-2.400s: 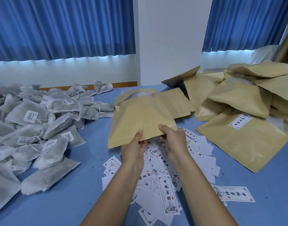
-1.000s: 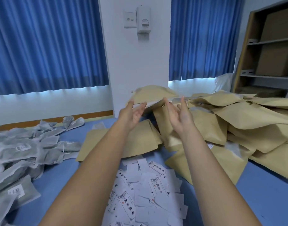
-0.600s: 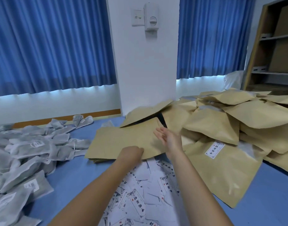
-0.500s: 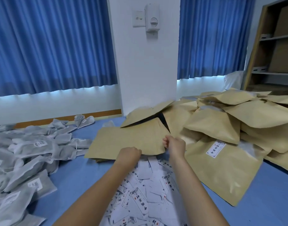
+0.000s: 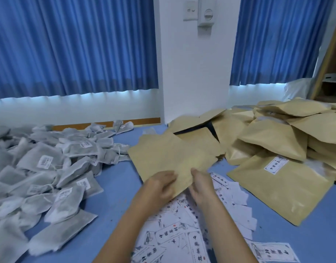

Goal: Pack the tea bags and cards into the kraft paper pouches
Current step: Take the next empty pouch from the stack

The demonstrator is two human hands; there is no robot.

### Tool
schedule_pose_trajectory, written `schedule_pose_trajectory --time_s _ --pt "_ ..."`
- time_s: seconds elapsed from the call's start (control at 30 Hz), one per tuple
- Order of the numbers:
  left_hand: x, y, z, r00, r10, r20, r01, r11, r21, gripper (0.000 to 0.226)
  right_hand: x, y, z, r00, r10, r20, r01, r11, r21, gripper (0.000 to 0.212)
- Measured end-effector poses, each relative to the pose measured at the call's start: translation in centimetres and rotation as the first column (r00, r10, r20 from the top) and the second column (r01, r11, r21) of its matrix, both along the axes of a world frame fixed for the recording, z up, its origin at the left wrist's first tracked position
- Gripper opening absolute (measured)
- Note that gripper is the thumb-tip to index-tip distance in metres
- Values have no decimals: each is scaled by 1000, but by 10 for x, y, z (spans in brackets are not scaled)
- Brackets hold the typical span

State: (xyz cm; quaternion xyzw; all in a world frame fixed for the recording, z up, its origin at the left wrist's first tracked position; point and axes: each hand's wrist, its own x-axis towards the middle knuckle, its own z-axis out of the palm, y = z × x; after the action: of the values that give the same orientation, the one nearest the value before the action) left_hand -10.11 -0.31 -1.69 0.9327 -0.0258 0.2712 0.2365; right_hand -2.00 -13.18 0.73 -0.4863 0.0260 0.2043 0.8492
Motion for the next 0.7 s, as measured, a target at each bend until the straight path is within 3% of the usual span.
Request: schedule_pose_trajectory --time_s 0.1,0.2,0.53,0.7 --pt "6 -17 0 999 -45 23 46 999 -12 31 -13 13 -7 997 73 -41 -72 997 6 19" --pt "5 -7 -1 1000 0 -7 -1 997 -71 38 -17 17 -7 997 65 -35 -63 996 62 27" --pt "-9 10 3 992 -109 -57 95 974 -207 47 -22 16 -4 973 230 -24 -220 952 214 39" --pt "-13 14 2 991 -118 -64 85 922 -378 33 -21 17 -8 969 242 47 -246 959 139 35"
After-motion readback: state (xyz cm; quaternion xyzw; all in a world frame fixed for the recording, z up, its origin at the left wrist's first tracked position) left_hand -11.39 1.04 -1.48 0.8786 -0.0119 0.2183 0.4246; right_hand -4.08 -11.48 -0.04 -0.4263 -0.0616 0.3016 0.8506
